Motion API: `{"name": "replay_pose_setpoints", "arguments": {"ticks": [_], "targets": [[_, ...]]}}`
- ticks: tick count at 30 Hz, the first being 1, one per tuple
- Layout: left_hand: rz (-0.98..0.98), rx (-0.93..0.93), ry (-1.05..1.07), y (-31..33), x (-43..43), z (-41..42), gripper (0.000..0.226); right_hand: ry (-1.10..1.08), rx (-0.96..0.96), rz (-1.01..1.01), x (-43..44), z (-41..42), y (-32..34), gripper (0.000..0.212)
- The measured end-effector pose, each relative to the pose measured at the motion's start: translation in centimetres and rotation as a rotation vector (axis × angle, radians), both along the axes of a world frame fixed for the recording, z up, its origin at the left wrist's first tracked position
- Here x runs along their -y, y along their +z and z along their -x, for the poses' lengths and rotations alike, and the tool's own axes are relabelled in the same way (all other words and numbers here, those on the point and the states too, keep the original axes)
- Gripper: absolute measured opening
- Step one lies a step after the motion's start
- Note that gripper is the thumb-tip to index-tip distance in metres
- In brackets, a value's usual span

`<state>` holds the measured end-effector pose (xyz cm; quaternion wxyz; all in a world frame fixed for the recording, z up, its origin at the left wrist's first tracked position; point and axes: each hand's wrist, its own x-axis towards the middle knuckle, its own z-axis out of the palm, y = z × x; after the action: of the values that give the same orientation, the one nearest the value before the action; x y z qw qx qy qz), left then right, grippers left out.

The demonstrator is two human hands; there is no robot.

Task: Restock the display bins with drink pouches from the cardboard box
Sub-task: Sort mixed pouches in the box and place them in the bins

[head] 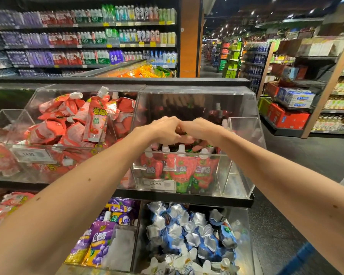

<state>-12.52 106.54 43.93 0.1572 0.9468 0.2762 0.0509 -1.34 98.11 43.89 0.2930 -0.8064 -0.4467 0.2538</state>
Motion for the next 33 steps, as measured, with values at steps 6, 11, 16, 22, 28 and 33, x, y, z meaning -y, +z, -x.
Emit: {"name": "replay_pose_setpoints", "arguments": {"ticks": [6,11,16,22,28,33], "targets": [[-0.098,-0.129,0.095,-1.0,0.0,-1.2,0.040,0.096,0.335,0.170,1.0,-0.4,0.0,0.032],[-0.044,-0.137,0.187,-0.9,0.4,-1.4,0.043,0.127,0.453,0.175,0.7,-0.4,-1.2,0.039],[0.071,0.152,0.190,0.3,2.7,1.8,0.036,0.123,0.583,0.091,2.1,0.3,-0.9,0.036],[-0.052,0.699,0.133,-0.6,9.2,7.5,0.014,0.124,0.576,-0.576,10.3,5.2,-1.4,0.023],[0.104,0.844,-0.088,-9.6,17.9,12.2,0.004,-0.184,0.414,-0.812,23.4,12.2,-13.0,0.007],[0.445,0.573,-0.350,-20.2,28.9,8.4,0.012,-0.647,0.105,-0.484,37.8,14.1,-24.3,0.009]]}}
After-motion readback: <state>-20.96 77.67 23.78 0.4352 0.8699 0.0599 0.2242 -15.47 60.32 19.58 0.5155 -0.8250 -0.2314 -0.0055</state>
